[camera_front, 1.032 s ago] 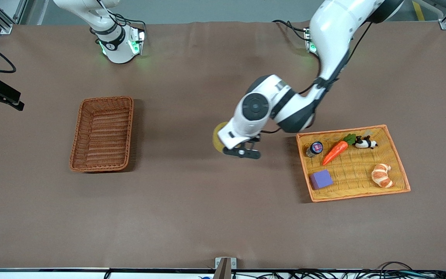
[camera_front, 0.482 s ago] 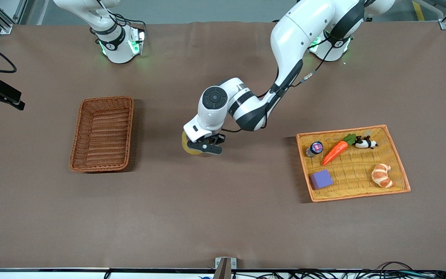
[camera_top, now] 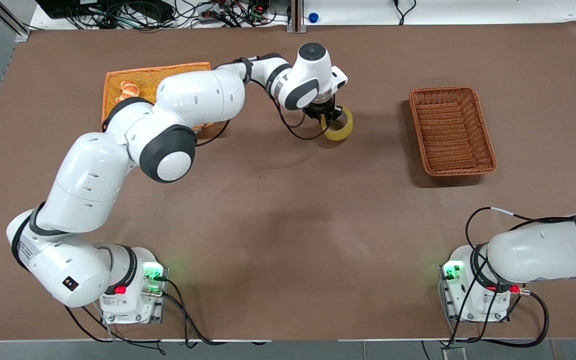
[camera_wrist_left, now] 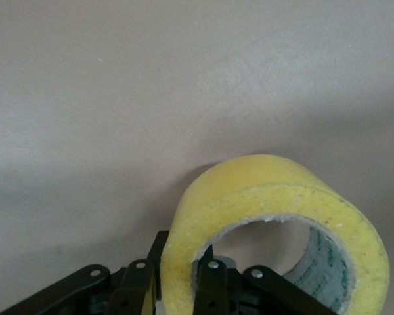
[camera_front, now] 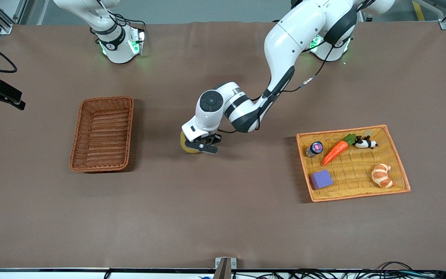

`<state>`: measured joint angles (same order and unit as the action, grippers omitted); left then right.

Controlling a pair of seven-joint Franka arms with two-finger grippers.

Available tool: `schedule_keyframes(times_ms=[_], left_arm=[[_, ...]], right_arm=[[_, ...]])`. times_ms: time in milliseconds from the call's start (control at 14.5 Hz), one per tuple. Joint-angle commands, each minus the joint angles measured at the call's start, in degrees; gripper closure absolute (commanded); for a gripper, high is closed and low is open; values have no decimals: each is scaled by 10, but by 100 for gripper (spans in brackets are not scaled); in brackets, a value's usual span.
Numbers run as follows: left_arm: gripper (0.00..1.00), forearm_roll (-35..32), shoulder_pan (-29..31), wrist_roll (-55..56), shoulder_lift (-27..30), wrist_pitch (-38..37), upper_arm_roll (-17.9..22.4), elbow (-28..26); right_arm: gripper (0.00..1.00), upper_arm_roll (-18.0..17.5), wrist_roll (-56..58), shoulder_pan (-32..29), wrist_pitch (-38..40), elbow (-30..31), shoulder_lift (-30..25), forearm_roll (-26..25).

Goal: Move tape to another basket
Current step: 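Carry the tape roll with the left gripper toward the wicker basket, then set the tape roll on the table while the right gripper reaches it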

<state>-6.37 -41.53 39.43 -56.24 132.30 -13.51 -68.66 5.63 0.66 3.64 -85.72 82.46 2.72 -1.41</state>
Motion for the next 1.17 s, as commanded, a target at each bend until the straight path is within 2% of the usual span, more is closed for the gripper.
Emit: schedule_keyframes(times_ms=[0,69,275,344,482,688,757,826,894,1101], left_arm=[[77,-3,-5,0,-4,1,2,18],[73,-3,-7,3,-7,2,3,17],[73,-3,-14,4,-9,3,3,17],[69,-2,-12,4,-5,3,2,18],[45,-1,-7,5,10,-1,2,17],[26,10,19,4,57,-19,1,6],[21,21,24,-1,72,-53,1,6],[19,36,47,-4,94,-93,1,6],[3,51,65,-4,121,-119,2,6],[0,57,134,-4,202,-194,6,5]], right_arm=[[0,-5,4,-7,0,9,-6,11],[0,-5,4,-7,0,9,-6,11],[0,-5,4,-7,0,9,-6,11],[0,-5,4,-7,0,9,-6,11],[0,-5,4,-7,-1,9,-6,11],[0,-6,3,-5,-3,8,-5,11],[0,-7,2,-3,-4,8,-5,11],[0,-9,1,0,-6,8,-5,11],[0,-17,-2,10,-5,8,-3,11],[0,-74,-23,16,-19,10,33,6]])
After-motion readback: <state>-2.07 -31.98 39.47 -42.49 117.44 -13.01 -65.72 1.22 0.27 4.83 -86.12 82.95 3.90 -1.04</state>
